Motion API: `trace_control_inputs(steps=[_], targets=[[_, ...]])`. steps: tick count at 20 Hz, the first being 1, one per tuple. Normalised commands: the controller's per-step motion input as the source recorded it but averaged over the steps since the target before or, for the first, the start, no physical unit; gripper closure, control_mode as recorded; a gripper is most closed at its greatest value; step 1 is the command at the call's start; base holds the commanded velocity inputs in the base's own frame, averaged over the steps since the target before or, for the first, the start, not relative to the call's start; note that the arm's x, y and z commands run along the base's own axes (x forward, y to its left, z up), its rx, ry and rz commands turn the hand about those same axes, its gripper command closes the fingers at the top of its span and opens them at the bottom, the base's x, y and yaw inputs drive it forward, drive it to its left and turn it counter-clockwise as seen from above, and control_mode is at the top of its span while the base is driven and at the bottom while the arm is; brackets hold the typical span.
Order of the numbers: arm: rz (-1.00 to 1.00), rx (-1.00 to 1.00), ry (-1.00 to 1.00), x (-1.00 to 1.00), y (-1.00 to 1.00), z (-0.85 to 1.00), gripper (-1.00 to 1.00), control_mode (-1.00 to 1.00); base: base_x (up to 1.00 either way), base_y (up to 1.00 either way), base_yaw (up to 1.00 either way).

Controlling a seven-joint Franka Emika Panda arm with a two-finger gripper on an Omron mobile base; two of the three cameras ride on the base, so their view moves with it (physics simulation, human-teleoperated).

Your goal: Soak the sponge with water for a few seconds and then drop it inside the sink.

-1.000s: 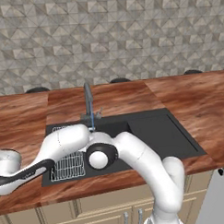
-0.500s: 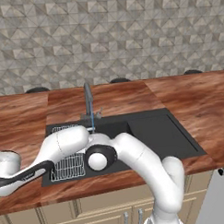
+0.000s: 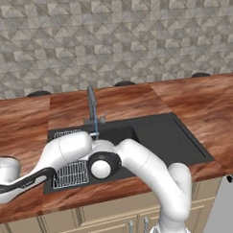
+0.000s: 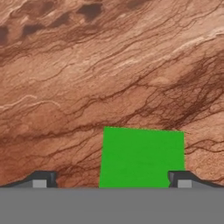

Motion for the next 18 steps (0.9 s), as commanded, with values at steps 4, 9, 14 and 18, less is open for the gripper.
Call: trace_control_inputs(steps=[4,9,14,18], targets=[[0.00,0.00,0.00,0.00,-0.10,0.11,-1.00,-1.00,0.00,0.00,0.00],[0.00,0.00,0.00,-0.06,-0.27,0.06,-1.00,-1.00,0.00,0.00,0.00],[0.00,0.00,0.00,-0.01,-0.21,0.00,-1.00,-1.00,0.00,0.00,0.00],[0.00,0.00,0.00,0.00,-0.03,-0.05,-1.00,-1.00,0.00,0.00,0.00]])
